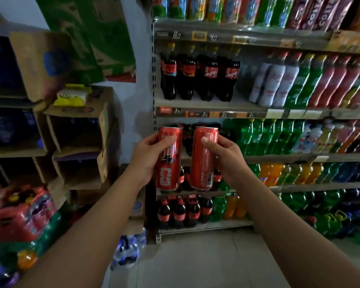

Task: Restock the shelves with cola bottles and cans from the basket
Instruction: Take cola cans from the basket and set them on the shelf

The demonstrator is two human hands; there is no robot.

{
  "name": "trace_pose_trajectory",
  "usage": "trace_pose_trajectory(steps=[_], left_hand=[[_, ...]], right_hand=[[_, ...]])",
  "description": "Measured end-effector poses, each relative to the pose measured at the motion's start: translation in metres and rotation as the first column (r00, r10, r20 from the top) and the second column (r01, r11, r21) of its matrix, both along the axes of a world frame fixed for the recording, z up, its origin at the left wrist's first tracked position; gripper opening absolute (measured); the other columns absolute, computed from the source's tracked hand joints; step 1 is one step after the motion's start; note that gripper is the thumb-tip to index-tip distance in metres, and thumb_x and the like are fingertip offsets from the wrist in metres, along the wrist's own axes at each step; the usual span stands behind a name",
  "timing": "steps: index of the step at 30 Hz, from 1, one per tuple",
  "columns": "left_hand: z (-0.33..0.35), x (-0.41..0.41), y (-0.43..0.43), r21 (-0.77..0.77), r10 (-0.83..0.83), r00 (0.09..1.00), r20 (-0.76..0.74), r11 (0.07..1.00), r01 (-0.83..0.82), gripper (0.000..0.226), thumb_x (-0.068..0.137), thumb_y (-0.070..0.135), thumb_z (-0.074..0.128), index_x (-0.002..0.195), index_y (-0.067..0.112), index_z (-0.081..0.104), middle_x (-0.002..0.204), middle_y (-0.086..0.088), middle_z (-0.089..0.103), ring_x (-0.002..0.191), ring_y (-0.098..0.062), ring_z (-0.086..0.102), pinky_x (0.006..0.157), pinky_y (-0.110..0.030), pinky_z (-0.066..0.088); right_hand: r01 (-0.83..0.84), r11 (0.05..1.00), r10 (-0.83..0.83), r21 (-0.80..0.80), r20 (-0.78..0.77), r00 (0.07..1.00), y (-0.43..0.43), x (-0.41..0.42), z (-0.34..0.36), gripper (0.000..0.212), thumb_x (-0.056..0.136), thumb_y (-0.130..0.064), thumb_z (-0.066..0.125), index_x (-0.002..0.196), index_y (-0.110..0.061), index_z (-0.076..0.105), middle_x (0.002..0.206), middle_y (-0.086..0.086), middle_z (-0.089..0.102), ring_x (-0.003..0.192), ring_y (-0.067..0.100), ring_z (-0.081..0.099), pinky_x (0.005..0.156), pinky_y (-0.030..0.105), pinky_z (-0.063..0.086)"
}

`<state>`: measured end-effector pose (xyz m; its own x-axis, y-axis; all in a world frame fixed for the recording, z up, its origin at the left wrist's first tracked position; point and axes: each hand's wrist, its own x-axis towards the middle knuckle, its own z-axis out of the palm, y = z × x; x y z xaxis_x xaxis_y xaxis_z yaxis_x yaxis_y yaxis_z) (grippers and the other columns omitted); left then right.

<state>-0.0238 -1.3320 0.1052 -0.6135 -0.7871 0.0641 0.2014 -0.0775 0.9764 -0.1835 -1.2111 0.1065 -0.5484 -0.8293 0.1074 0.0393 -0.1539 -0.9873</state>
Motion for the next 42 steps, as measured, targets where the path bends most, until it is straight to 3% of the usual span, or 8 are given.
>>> trace_pose_trajectory(steps=[5,11,15,20,25,30,35,42], left_hand=[[0.004,-0.046,-0.061,-0.029,0.009,1.000,0.006,1.000,-0.009,0.044,0.062,0.035,0.079,0.104,0.024,0.070,0.095,-0.002,0.075,0.091,-0.023,0.071,0.083,-0.042,0.055],[0.032,-0.115,-0.140,-0.122,0.027,1.000,0.000,0.992,-0.027,0.033,0.070,0.032,0.076,0.102,0.031,0.068,0.096,0.003,0.075,0.096,-0.020,0.070,0.082,-0.038,0.054],[0.052,-0.152,-0.187,-0.202,0.061,0.996,-0.067,0.977,-0.073,0.044,0.066,0.033,0.078,0.108,0.024,0.068,0.099,-0.001,0.075,0.096,-0.022,0.071,0.082,-0.037,0.055],[0.071,-0.185,-0.233,-0.218,0.054,0.990,-0.132,0.973,-0.082,0.032,0.075,0.024,0.076,0.107,0.021,0.069,0.101,-0.004,0.075,0.095,-0.023,0.071,0.083,-0.041,0.057],[0.080,-0.211,-0.275,-0.242,0.032,0.986,-0.163,0.968,-0.071,0.042,0.065,0.030,0.078,0.105,0.018,0.069,0.097,-0.003,0.075,0.093,-0.022,0.072,0.080,-0.038,0.055],[0.083,-0.228,-0.310,-0.330,-0.015,0.992,-0.125,0.943,-0.027,0.046,0.069,0.032,0.077,0.112,0.020,0.067,0.104,-0.001,0.074,0.098,-0.019,0.070,0.087,-0.042,0.054],[0.078,-0.235,-0.330,-0.394,-0.030,0.997,-0.066,0.919,0.001,0.043,0.067,0.035,0.076,0.108,0.026,0.068,0.102,0.004,0.074,0.096,-0.012,0.070,0.083,-0.034,0.053],[0.058,-0.237,-0.339,-0.387,-0.042,0.998,-0.052,0.922,0.018,0.040,0.068,0.026,0.075,0.106,0.033,0.065,0.099,0.016,0.073,0.093,0.001,0.068,0.071,-0.015,0.052]], right_hand=[[0.003,0.999,-0.003,-0.034,0.002,1.000,-0.064,-0.055,-0.002,0.044,0.068,-0.035,0.078,0.106,-0.015,0.069,0.098,0.006,0.073,0.096,0.029,0.070,0.081,0.047,0.055],[-0.016,0.993,0.017,-0.116,0.003,1.000,-0.140,-0.130,0.020,0.046,0.072,-0.032,0.076,0.112,-0.011,0.067,0.104,0.011,0.072,0.098,0.031,0.069,0.083,0.045,0.056],[-0.021,0.987,0.014,-0.160,-0.048,0.999,-0.187,-0.172,0.041,0.043,0.071,-0.037,0.076,0.109,-0.016,0.069,0.097,0.006,0.073,0.091,0.026,0.070,0.079,0.044,0.056],[-0.031,0.978,0.023,-0.208,-0.040,0.999,-0.236,-0.203,0.061,0.040,0.073,-0.036,0.073,0.107,-0.015,0.069,0.089,0.000,0.071,0.087,0.018,0.069,0.076,0.036,0.054],[-0.006,0.974,-0.002,-0.226,-0.035,0.999,-0.280,-0.218,0.066,0.035,0.081,-0.027,0.072,0.112,-0.010,0.068,0.101,0.008,0.070,0.097,0.026,0.068,0.086,0.040,0.056],[0.035,0.965,-0.035,-0.259,0.004,0.999,-0.313,-0.230,0.068,0.035,0.075,-0.029,0.072,0.107,-0.014,0.069,0.104,0.012,0.070,0.100,0.029,0.067,0.091,0.047,0.054],[0.078,0.964,-0.092,-0.254,-0.043,0.995,-0.336,-0.237,0.065,0.019,0.083,-0.019,0.069,0.101,-0.013,0.069,0.108,0.022,0.068,0.104,0.036,0.066,0.094,0.053,0.051],[0.049,0.969,-0.086,-0.244,-0.143,0.986,-0.348,-0.239,0.048,0.033,0.078,-0.021,0.073,0.109,-0.012,0.068,0.102,0.010,0.073,0.099,0.025,0.070,0.083,0.038,0.057]])
